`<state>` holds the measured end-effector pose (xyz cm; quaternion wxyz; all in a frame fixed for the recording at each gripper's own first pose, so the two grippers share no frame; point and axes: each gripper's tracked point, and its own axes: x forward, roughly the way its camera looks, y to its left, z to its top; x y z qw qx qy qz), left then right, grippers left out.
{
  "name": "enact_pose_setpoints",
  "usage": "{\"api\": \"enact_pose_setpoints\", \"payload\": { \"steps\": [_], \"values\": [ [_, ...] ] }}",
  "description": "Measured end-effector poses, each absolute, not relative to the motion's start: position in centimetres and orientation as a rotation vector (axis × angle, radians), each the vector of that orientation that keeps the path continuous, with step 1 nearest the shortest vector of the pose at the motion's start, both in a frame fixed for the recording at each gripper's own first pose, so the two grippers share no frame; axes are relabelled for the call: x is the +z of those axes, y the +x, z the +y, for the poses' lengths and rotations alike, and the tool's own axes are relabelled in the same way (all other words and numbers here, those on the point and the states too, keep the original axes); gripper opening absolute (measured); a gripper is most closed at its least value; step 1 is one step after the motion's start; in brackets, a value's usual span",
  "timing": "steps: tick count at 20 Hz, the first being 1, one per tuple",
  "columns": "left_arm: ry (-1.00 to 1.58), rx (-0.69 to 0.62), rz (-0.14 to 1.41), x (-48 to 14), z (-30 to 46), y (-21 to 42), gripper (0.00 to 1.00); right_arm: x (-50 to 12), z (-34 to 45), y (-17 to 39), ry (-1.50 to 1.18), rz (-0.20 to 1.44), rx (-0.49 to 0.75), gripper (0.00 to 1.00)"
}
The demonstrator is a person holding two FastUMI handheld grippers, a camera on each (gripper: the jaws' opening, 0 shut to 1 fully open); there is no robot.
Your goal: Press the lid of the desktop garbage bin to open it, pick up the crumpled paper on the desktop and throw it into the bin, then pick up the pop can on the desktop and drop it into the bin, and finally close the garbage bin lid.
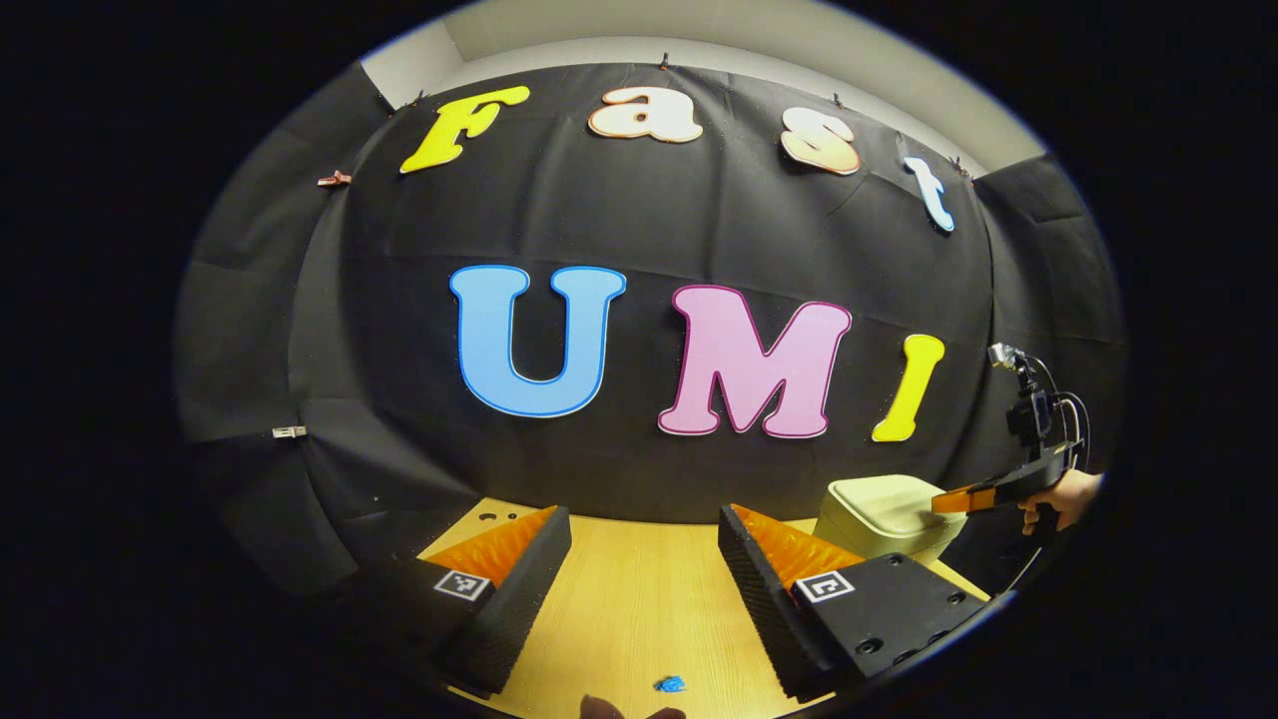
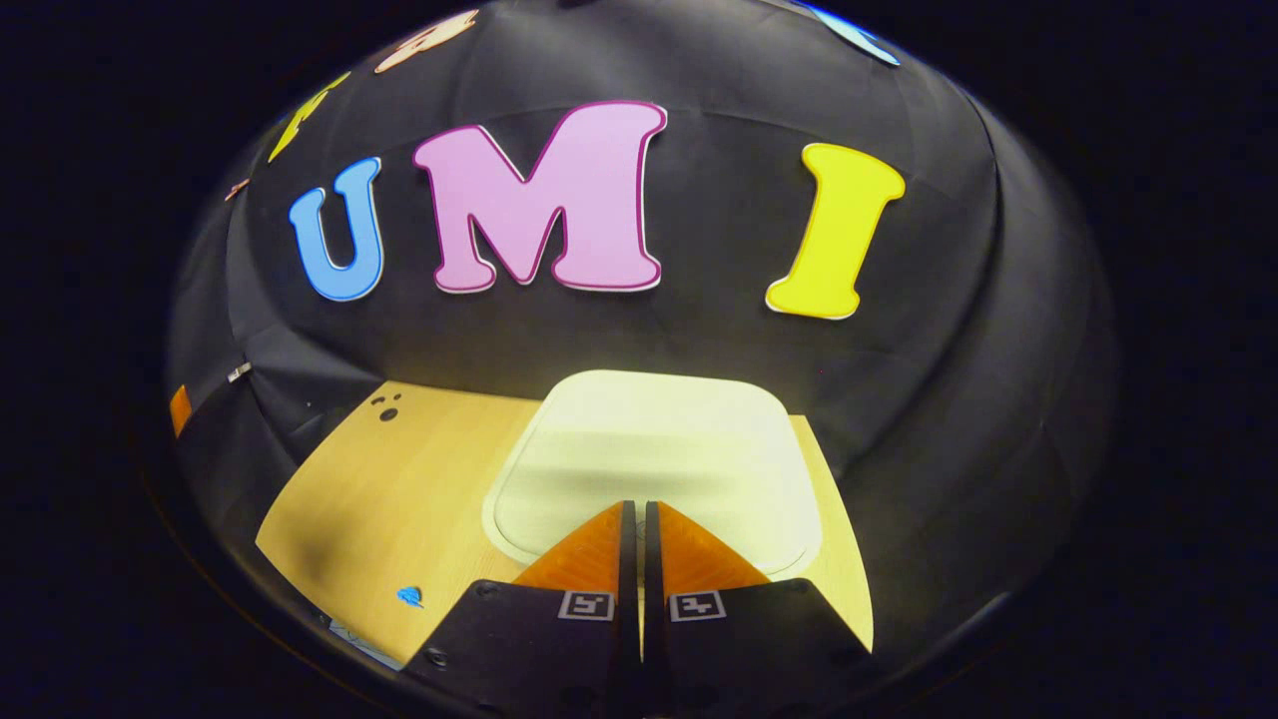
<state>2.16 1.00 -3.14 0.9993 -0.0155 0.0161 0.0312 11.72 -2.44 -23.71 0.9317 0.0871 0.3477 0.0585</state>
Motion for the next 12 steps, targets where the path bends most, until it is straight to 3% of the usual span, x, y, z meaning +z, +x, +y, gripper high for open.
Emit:
{"api": "enact_pose_setpoints", "payload": {
  "steps": [2, 8, 12],
  "values": [
    [-0.03, 0.066, 0.038, -3.4, 0.9, 2.5, 0.95, -23.6, -2.6, 12.1, 0.186, 0.7, 0.123, 0.03],
    [-0.039, 0.072, 0.05, -3.9, 0.7, 2.9, 0.95, -23.9, -2.7, 12.1, 0.205, 0.707, 0.132, 0.06],
    [-0.033, 0.068, 0.044, -3.6, 0.7, 2.8, 0.95, -22.2, -3.4, 12.9, 0.195, 0.607, 0.108, 0.06]
  ]
}}
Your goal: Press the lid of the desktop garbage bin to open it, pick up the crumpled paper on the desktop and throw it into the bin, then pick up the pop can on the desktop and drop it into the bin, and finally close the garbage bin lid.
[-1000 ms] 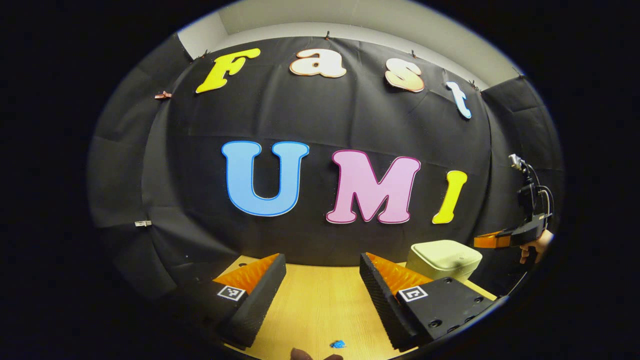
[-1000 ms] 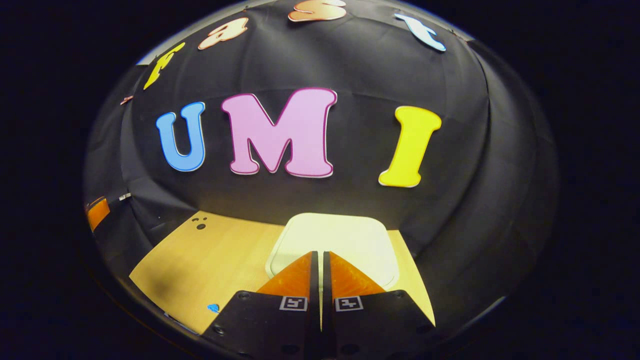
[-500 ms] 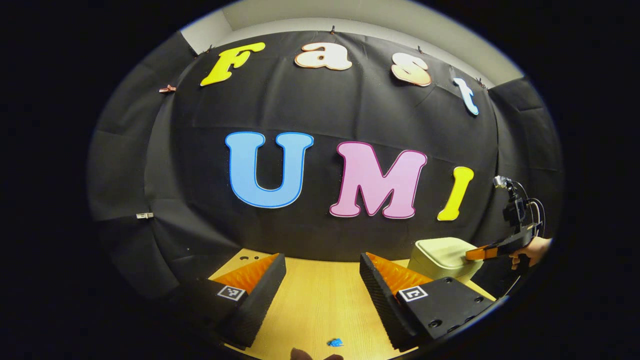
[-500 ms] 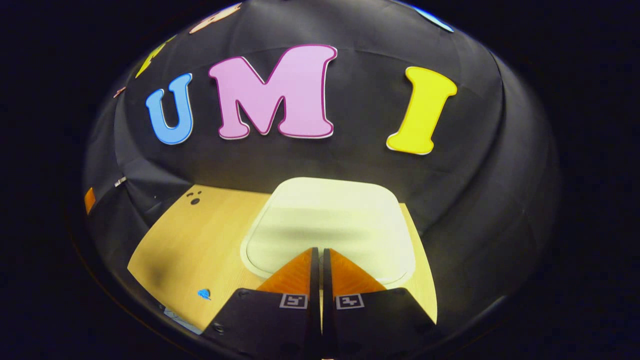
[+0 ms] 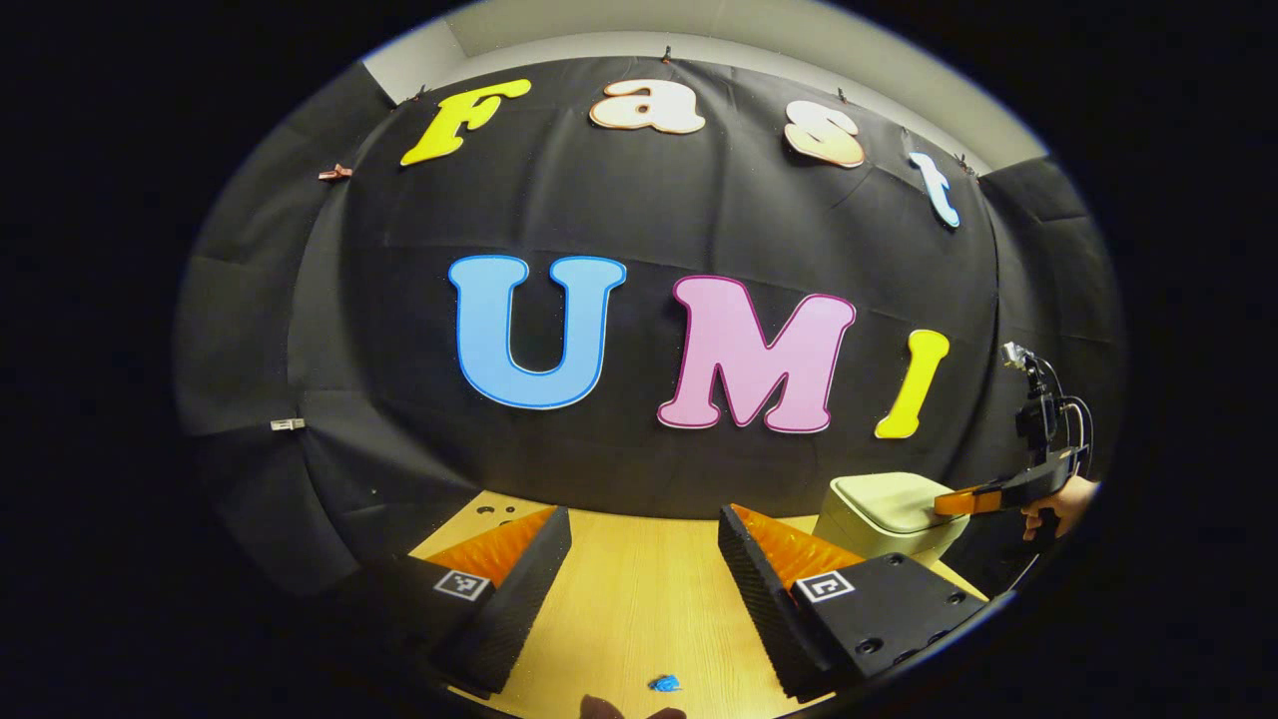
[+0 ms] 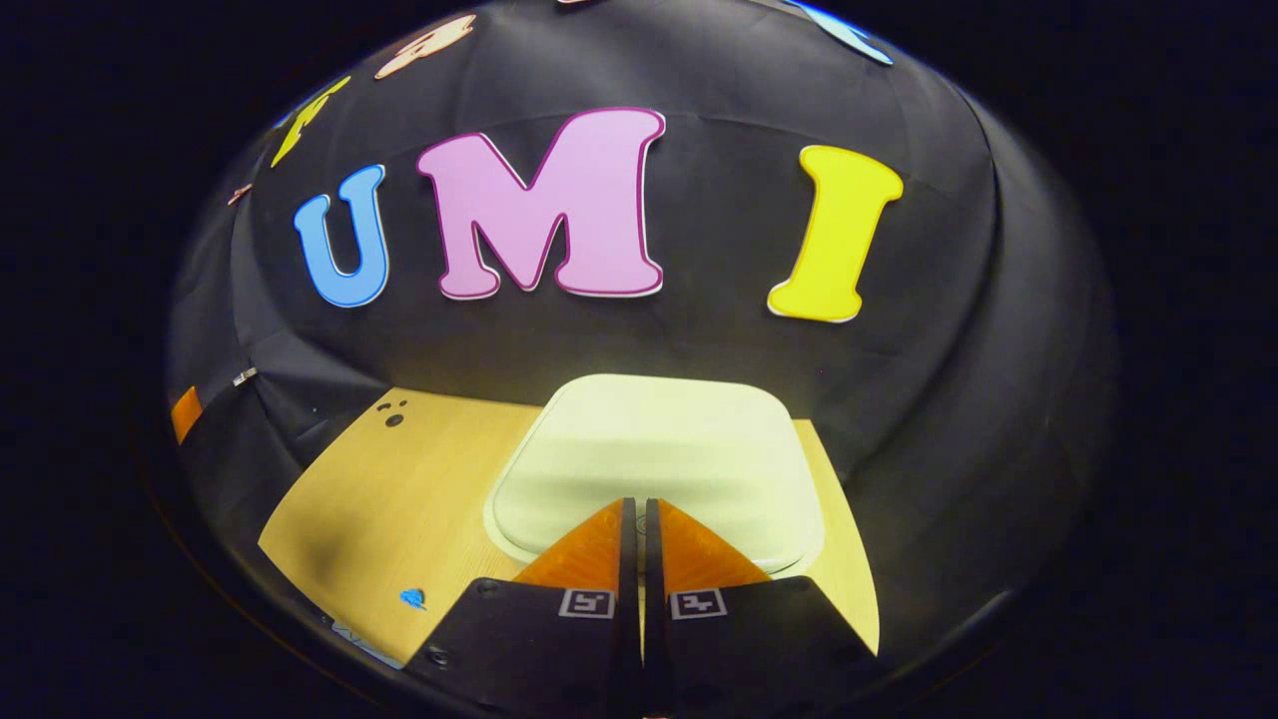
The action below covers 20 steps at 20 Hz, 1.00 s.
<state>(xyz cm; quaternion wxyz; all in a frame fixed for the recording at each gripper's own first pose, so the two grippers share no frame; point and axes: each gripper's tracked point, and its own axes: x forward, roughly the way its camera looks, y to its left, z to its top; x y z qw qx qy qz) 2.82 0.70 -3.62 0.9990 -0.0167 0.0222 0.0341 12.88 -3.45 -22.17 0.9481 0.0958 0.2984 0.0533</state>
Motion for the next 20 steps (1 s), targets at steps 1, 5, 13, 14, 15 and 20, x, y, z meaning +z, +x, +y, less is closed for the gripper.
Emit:
{"api": "enact_pose_setpoints", "payload": {
  "steps": [1, 5, 13, 14, 15, 20],
  "values": [
    [-0.031, 0.068, 0.044, -3.6, 0.8, 2.9, 0.95, -21.3, -3.7, 13.2, 0.194, 0.57, 0.096, 0.06],
    [-0.032, 0.065, 0.048, -3.8, 0.7, 2.8, 0.95, -18.3, -4.8, 13.8, 0.213, 0.454, 0.056, 0.06],
    [-0.022, 0.049, 0.074, -4.9, 0.1, 2.4, 0.95, -13.4, -6.3, 13.4, 0.225, 0.256, 0.0, 0.06],
    [-0.02, 0.046, 0.085, -5.2, -0.1, 2.4, 0.95, -12.8, -6.4, 12.8, 0.226, 0.236, -0.003, 0.06],
    [-0.018, 0.04, 0.098, -5.9, -0.2, 2.5, 0.95, -12.4, -6.5, 12.5, 0.226, 0.219, -0.004, 0.07],
    [-0.018, -0.048, 0.203, -10.3, -2.2, 2.8, 0.96, -10.9, -6.4, 10.9, 0.228, 0.175, 0.019, 0.57]
  ]
}}
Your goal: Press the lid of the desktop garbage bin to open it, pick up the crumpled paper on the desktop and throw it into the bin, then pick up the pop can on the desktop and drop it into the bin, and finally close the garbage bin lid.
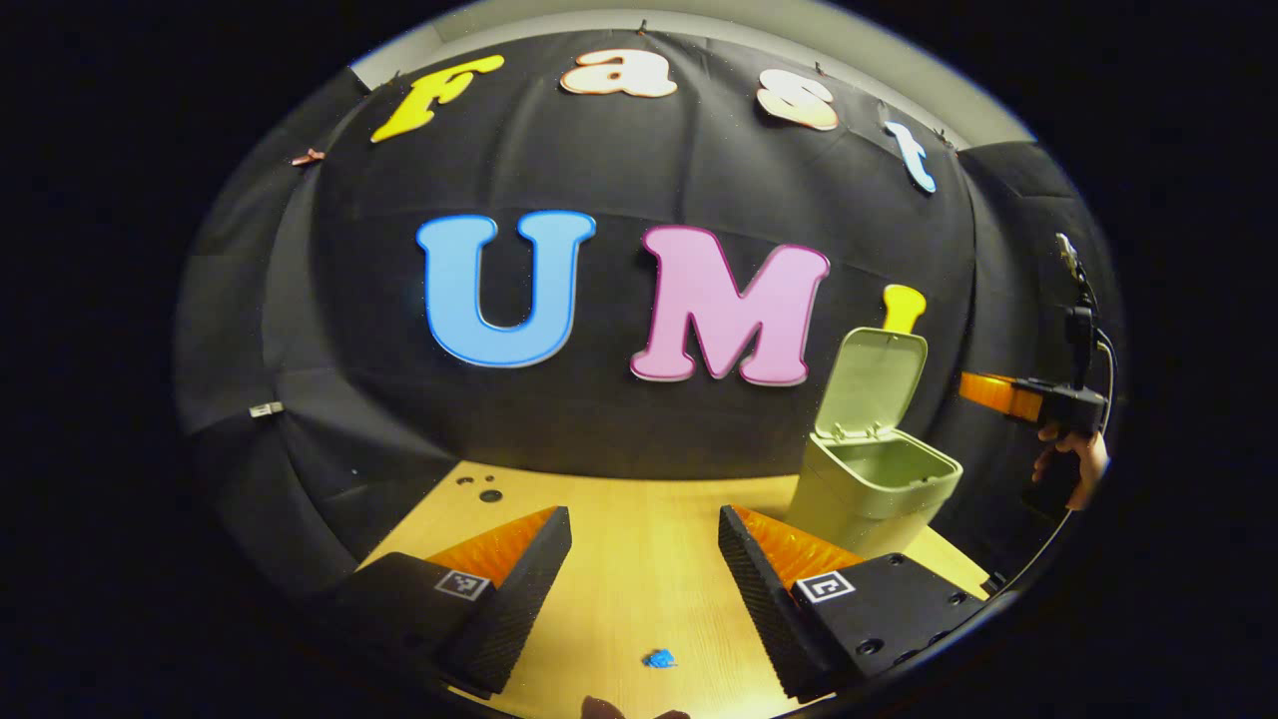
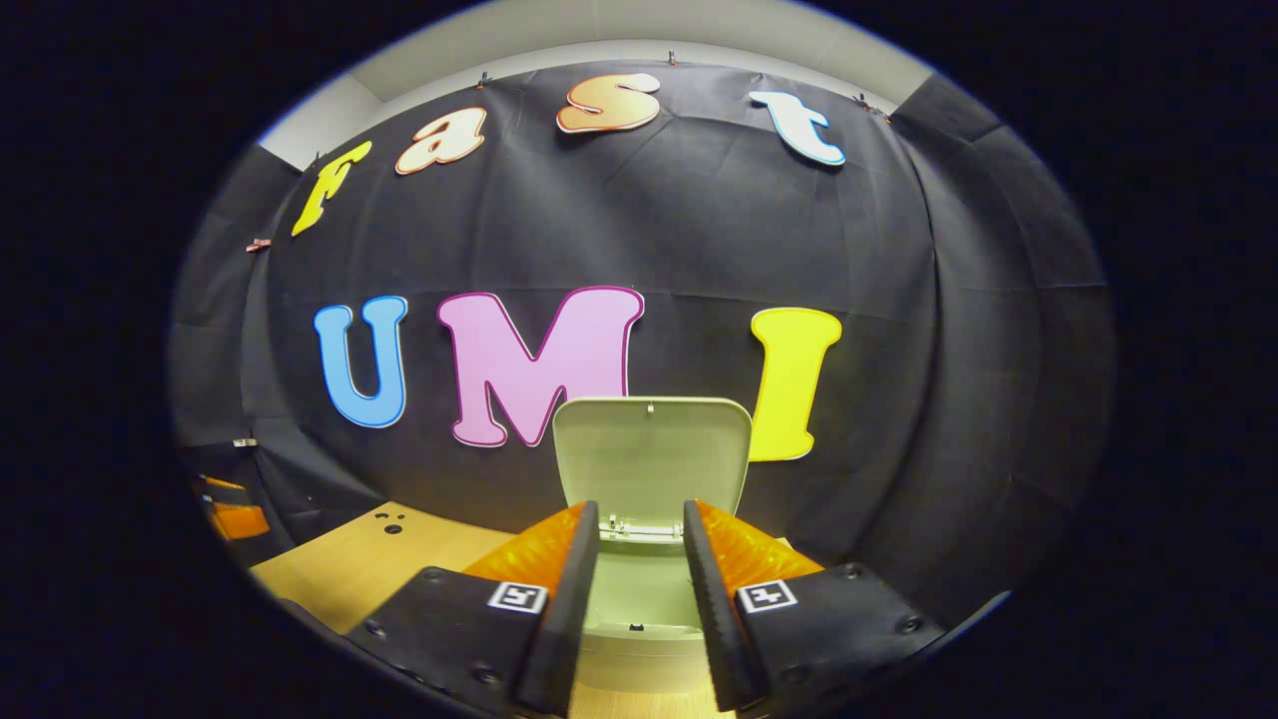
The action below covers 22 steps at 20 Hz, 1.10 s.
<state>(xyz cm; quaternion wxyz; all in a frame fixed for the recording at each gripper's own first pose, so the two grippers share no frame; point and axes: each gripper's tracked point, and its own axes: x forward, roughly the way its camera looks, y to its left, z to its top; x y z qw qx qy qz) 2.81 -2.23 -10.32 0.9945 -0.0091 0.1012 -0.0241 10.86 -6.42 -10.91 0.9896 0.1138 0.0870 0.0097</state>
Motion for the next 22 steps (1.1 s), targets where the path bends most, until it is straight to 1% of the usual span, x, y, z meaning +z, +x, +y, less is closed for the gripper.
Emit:
{"api": "enact_pose_setpoints", "payload": {
  "steps": [2, 3, 4, 6, 8, 11, 16, 17, 22],
  "values": [
    [-0.016, -0.079, 0.255, -13.0, -2.8, 3.1, 0.95, -10.8, -6.5, 10.0, 0.215, 0.174, 0.026, 0.63],
    [-0.01, -0.089, 0.28, -14.5, -3.0, 3.1, 0.95, -10.7, -6.5, 9.6, 0.202, 0.171, 0.025, 0.63],
    [-0.002, -0.103, 0.304, -15.8, -3.2, 3.1, 0.95, -10.7, -6.6, 9.1, 0.19, 0.172, 0.025, 0.66],
    [0.016, -0.139, 0.359, -19.0, -3.9, 2.9, 0.93, -10.4, -6.3, 8.1, 0.174, 0.174, 0.036, 0.73],
    [0.035, -0.164, 0.414, -22.1, -4.4, 2.8, 0.89, -10.2, -6.1, 6.9, 0.15, 0.172, 0.052, 0.76],
    [0.051, -0.191, 0.488, -26.7, -5.3, 3.0, 0.86, -9.9, -5.7, 5.1, 0.092, 0.172, 0.074, 0.76],
    [0.094, -0.184, 0.595, -33.8, -5.1, 3.5, 0.86, -9.6, -4.5, 2.7, -0.009, 0.174, 0.108, 0.77],
    [0.096, -0.181, 0.623, -35.2, -5.0, 3.5, 0.86, -9.4, -4.3, 2.3, -0.017, 0.174, 0.113, 0.79],
    [0.111, -0.165, 0.743, -40.7, -4.2, 4.1, 0.82, -9.0, -4.3, 0.9, -0.006, 0.175, 0.11, 0.79]
  ]
}}
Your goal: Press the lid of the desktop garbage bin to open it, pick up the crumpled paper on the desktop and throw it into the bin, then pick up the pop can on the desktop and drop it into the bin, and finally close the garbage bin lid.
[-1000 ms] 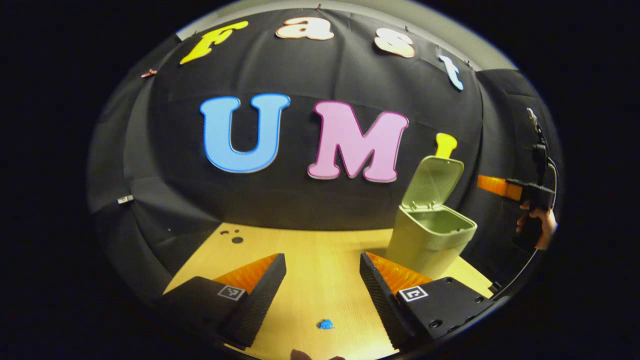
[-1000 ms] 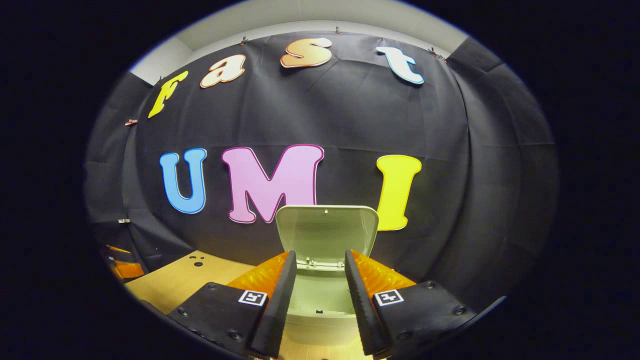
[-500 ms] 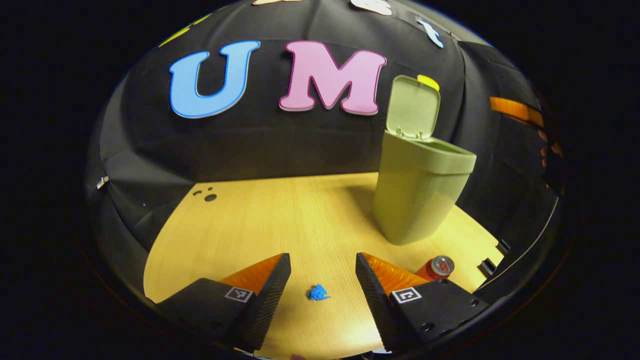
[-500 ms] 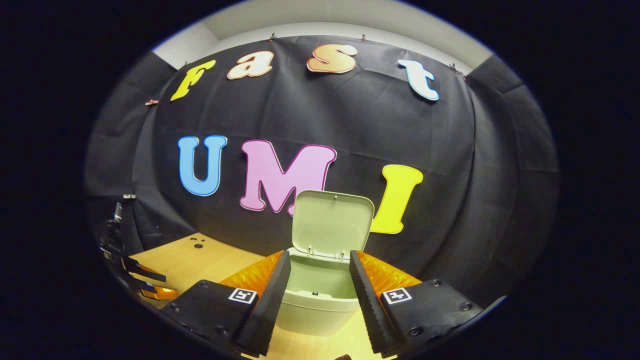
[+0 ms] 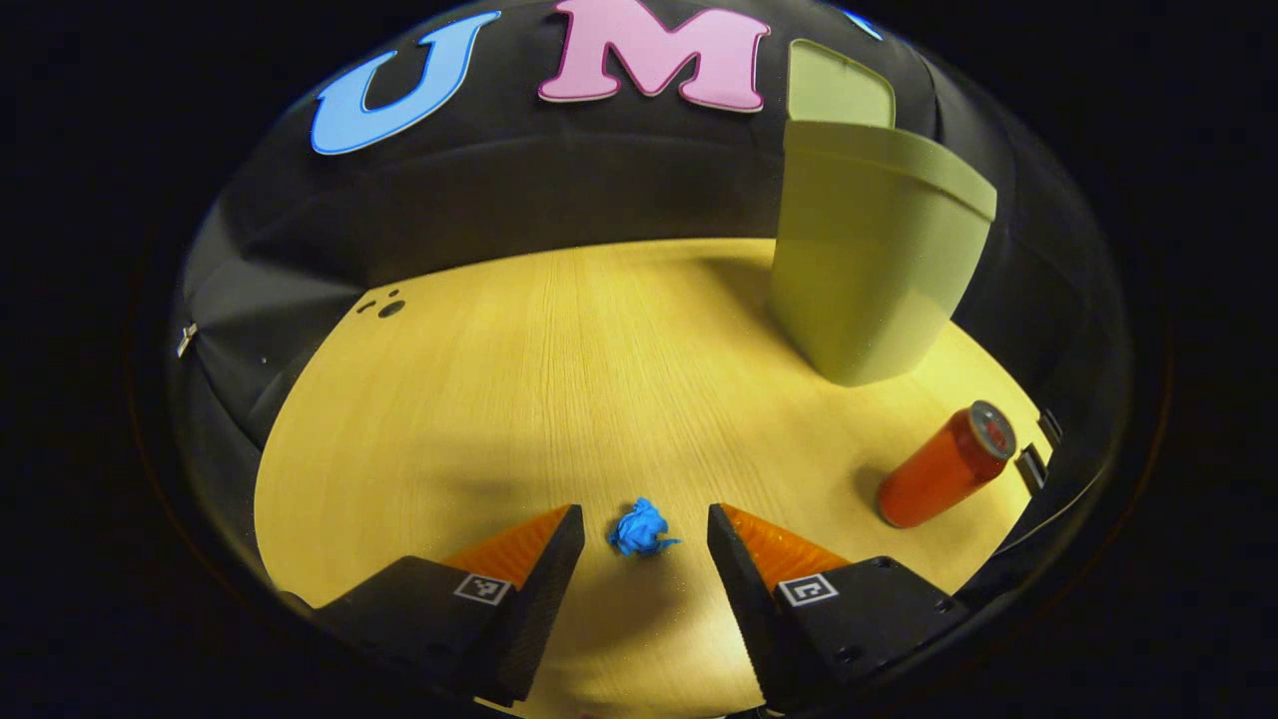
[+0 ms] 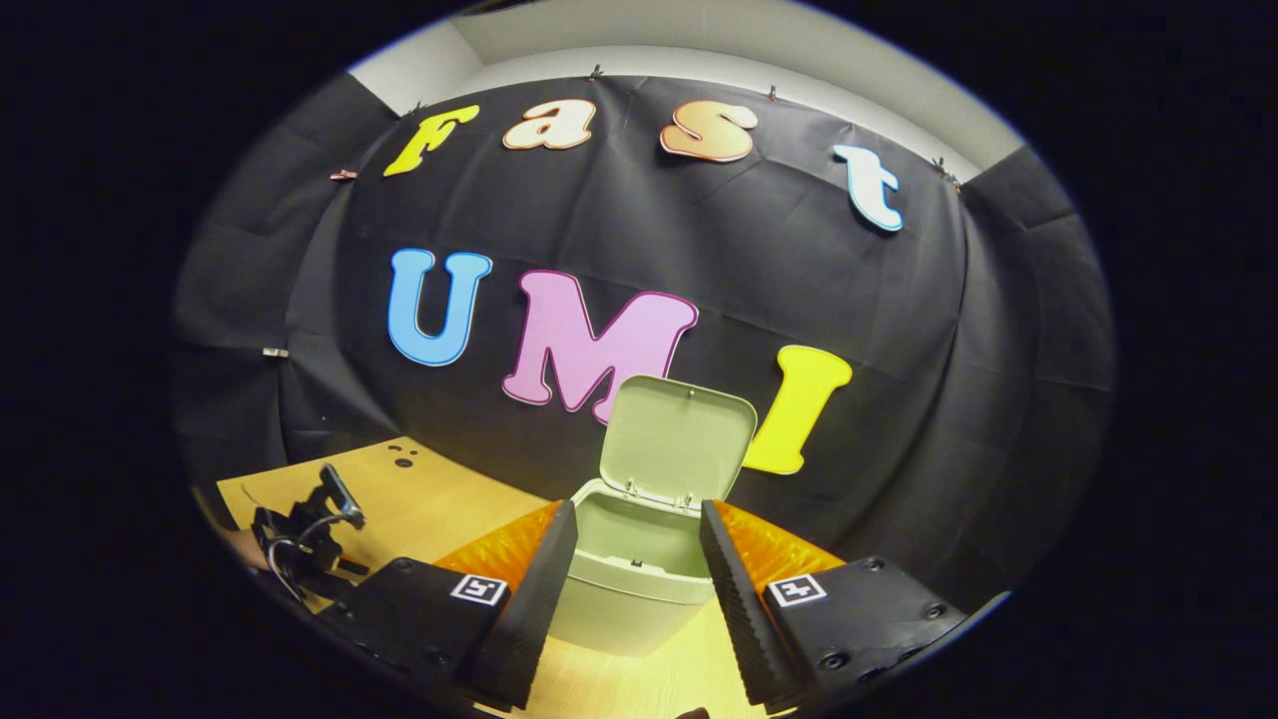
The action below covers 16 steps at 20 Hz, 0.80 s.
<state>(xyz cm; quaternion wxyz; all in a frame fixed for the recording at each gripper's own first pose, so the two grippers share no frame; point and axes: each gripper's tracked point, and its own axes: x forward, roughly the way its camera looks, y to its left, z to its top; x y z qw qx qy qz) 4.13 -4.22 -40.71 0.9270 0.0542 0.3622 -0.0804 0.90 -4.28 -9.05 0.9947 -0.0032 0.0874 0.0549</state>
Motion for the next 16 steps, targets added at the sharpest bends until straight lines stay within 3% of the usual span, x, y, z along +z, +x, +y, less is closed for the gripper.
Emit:
{"api": "enact_pose_setpoints", "payload": {
  "steps": [6, 7, 8, 10, 14, 16],
  "values": [
    [0.103, -0.184, 0.811, -43.2, -4.8, 5.0, 0.76, -10.9, -6.1, -0.1, -0.018, 0.224, 0.07, 0.79],
    [0.106, -0.188, 0.827, -43.8, -4.9, 5.0, 0.63, -11.2, -6.3, -0.3, -0.015, 0.235, 0.069, 0.79],
    [0.112, -0.192, 0.842, -44.3, -4.8, 5.0, 0.6, -11.5, -6.4, -0.4, -0.01, 0.243, 0.066, 0.79],
    [0.123, -0.198, 0.834, -44.3, -4.7, 5.0, 0.39, -11.9, -6.4, -0.4, 0.002, 0.255, 0.065, 0.79],
    [0.118, -0.205, 0.818, -43.2, -4.7, 5.0, 0.31, -12.6, -5.9, -0.3, -0.01, 0.268, 0.078, 0.79],
    [0.113, -0.21, 0.781, -41.6, -4.6, 5.2, 0.35, -13.0, -5.5, -0.3, -0.005, 0.274, 0.087, 0.79]
  ]
}}
